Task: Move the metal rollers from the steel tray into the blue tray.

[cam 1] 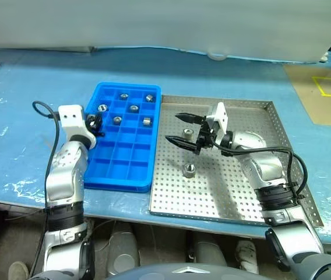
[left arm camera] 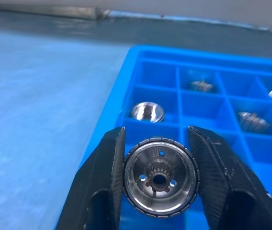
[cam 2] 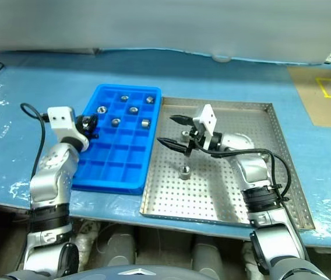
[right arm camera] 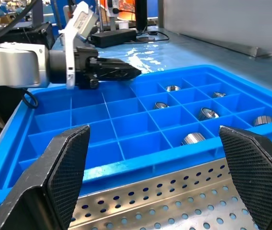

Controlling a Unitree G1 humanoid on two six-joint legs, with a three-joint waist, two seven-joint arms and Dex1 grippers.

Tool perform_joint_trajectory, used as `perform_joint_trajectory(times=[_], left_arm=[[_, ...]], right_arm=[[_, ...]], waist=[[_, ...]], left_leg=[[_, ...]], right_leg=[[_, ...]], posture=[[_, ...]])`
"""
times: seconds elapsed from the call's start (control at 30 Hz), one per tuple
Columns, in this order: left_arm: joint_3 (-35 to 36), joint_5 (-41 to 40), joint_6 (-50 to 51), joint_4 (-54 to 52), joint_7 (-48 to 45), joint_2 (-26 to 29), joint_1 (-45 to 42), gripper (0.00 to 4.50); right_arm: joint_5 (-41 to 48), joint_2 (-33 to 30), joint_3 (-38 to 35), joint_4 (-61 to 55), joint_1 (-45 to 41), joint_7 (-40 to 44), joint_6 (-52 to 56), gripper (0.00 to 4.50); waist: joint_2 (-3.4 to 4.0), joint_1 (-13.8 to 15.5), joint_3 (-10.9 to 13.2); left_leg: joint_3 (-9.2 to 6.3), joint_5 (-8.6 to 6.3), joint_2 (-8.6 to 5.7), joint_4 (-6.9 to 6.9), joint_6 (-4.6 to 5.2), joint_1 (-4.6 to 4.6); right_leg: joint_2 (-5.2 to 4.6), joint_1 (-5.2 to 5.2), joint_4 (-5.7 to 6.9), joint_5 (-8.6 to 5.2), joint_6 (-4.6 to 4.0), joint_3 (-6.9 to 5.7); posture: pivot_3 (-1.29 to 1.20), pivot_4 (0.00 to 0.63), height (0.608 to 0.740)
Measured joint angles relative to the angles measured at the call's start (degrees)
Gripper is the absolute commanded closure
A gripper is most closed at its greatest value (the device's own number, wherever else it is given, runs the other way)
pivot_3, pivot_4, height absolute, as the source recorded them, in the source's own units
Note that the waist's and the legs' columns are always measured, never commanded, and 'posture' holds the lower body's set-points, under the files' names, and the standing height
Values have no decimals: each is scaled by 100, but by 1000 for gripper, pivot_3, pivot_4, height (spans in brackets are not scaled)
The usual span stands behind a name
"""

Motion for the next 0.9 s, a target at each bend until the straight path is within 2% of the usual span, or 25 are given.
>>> perform_joint_trajectory(times=[0.17, 0.23, 0.4, 0.53, 0.63, 0.77, 0.9], left_arm=[[-10, -126, 299, -187, 82, 76, 203, 2817], [-32, -153, 407, -215, 105, 108, 239, 2054], [-141, -327, 519, -205, 39, 147, 144, 541], [-256, -875, 416, 10, -637, 167, -429, 541], [-587, -1106, 155, 428, -1446, 388, -1059, 541], [-1294, -1162, -122, 1511, -2853, 707, -1759, 541], [-1966, -1083, -405, 2599, -3789, 567, -2317, 541]], right_arm=[[-44, 55, 0, 33, 6, -25, -56, 0], [-57, 62, 0, 33, 36, -49, -65, 0], [-154, 61, -32, 32, 80, -177, -146, 0], [-106, -43, -176, -63, 168, -215, -92, 0], [-83, -299, -390, -248, 386, -293, -47, 0], [-13, -805, -1002, -718, 906, -519, 118, 0], [73, -946, -1321, -1183, 1319, -793, 270, 0]], waist=[[0, 3, 0], [0, 1, 0], [0, -24, 0], [-1, 37, 0], [0, 80, 0], [2, 65, -1], [1, -109, -1]], left_leg=[[-3, 0, 0, 1, -1, 2], [-3, 0, 0, 1, -1, 3], [-3, 2, 0, 1, -4, 9], [-5, 3, -3, 10, -5, 8], [-3, 3, -8, 14, -5, 13], [1, 4, -14, 10, -6, 20], [4, 6, -13, 12, -9, 24]], right_leg=[[0, 1, 1, 1, 0, 0], [0, 2, 2, 1, 0, 0], [1, 0, 12, 1, 1, 1], [-1, 3, 20, 1, 1, 5], [-2, 3, 25, 1, 1, 13], [-1, 4, 25, 1, 2, 23], [0, 2, 31, 1, 3, 28]], posture=[[151, 150, 740], [143, 150, 740], [105, 150, 740], [33, 150, 740], [-20, 150, 740], [-121, 150, 740], [-251, 150, 740]])
